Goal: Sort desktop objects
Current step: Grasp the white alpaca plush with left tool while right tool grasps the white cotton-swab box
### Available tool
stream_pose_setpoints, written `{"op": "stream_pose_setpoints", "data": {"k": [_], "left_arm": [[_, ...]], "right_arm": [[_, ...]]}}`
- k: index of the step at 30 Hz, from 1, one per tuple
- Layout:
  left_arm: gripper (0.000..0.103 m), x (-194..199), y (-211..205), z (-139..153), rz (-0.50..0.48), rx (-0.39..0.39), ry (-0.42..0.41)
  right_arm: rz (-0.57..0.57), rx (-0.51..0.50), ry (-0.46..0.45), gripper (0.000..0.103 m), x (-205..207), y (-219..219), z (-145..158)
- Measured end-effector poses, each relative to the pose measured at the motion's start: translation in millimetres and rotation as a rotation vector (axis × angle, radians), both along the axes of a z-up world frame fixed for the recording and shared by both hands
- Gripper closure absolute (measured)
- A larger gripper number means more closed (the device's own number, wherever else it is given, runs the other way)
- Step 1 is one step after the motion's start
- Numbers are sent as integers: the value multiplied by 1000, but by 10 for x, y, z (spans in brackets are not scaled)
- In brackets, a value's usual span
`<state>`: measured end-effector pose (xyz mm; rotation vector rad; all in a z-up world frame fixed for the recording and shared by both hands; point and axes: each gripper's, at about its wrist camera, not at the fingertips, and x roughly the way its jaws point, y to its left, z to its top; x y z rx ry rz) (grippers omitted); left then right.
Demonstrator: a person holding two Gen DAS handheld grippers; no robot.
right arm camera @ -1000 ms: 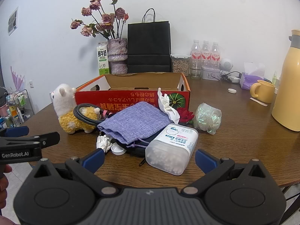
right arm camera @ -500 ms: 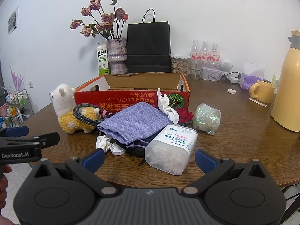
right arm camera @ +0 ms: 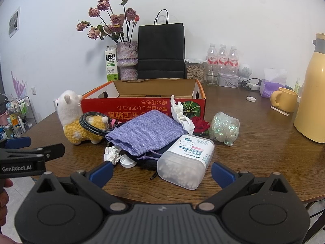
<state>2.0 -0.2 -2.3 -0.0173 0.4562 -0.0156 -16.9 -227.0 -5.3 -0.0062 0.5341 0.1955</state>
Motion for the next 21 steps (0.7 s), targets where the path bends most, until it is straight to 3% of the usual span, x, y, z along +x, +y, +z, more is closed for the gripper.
{"op": "stream_pose_setpoints", "data": {"k": [21], "left_arm": [[0, 27, 46, -23, 10, 0, 2]], "right_arm": [[-17, -2, -3, 0, 33, -46, -27]]}}
